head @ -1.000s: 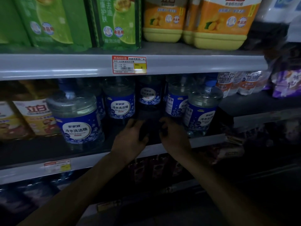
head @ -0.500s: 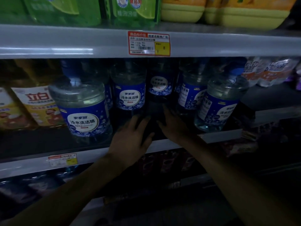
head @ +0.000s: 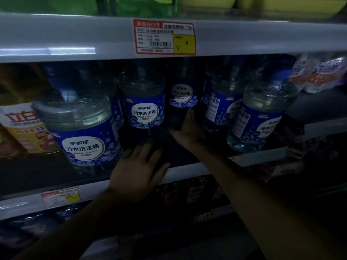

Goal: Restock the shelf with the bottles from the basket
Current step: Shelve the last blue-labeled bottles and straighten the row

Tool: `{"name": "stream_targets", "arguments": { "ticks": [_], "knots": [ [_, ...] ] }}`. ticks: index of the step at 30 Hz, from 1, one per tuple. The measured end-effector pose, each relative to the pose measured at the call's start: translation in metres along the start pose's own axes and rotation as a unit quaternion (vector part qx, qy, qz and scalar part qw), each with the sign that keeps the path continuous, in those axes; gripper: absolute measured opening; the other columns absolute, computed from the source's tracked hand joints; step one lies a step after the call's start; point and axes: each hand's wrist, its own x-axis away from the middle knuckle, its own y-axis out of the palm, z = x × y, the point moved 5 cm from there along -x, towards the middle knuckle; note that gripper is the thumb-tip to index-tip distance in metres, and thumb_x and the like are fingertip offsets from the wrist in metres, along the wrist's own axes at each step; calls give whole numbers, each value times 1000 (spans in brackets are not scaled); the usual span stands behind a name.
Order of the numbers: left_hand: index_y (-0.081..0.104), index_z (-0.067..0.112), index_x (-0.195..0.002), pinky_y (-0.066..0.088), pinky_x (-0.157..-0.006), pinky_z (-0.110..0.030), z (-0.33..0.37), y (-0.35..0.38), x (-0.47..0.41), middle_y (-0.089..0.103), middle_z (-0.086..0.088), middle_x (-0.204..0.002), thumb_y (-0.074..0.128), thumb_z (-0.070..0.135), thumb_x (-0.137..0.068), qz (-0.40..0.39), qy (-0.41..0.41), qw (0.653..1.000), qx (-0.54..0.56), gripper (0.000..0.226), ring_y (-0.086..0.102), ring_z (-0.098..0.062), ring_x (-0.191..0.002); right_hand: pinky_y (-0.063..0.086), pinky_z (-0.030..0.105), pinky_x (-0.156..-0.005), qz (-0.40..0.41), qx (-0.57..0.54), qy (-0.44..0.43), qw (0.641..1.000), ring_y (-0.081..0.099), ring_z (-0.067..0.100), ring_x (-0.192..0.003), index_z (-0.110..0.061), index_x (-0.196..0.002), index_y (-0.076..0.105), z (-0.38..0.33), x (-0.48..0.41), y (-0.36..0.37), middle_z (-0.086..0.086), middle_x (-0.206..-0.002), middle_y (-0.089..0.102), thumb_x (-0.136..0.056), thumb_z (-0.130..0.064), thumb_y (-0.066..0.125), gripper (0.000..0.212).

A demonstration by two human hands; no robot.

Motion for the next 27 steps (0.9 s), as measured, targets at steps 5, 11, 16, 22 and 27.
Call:
{"name": "stream_targets", "arguments": {
  "ticks": [5,11,16,22,27],
  "knots": [
    [61,16,-134,52,-81,-42,0,-1,-1,61,-11,-126,26,60,-106,12,-6,1000,2,63,63,-34,-101,19,49,-125,-19,5,22,1000,5,29,-157,-23,-161,-12,0,-16,2,-2,-170,-15,-84,-56,65,114],
    [63,15,-133,54,-79,-43,1,-1,-2,64,-11,-123,23,62,-106,24,2,1000,-1,68,65,-34,-100,19,45,-125,6,59,14,998,7,32,-156,-17,-162,-11,-2,-18,0,3,-170,-15,-90,-60,59,109],
    [64,16,-132,55,-77,-42,2,-2,-3,65,-10,-123,24,63,-105,32,-5,999,6,67,65,-33,-101,18,41,-124,15,52,6,999,7,30,-157,-12,-161,-13,-5,-19,-2,8,-170,-13,-88,-61,62,115],
    [64,16,-132,54,-83,-42,0,1,-4,64,-9,-124,32,62,-104,19,-18,1000,5,63,64,-33,-104,13,42,-125,13,114,-21,993,5,30,-157,-16,-162,-9,-3,-14,1,10,-170,-12,-95,-64,48,101],
    [62,18,-135,54,-83,-42,0,1,-5,62,-8,-129,27,64,-104,14,-17,1000,2,65,63,-32,-106,2,47,-127,-9,217,-76,973,-4,29,-157,-29,-163,-4,-3,-3,7,7,-170,-14,-103,-60,24,72]
  ]
}}
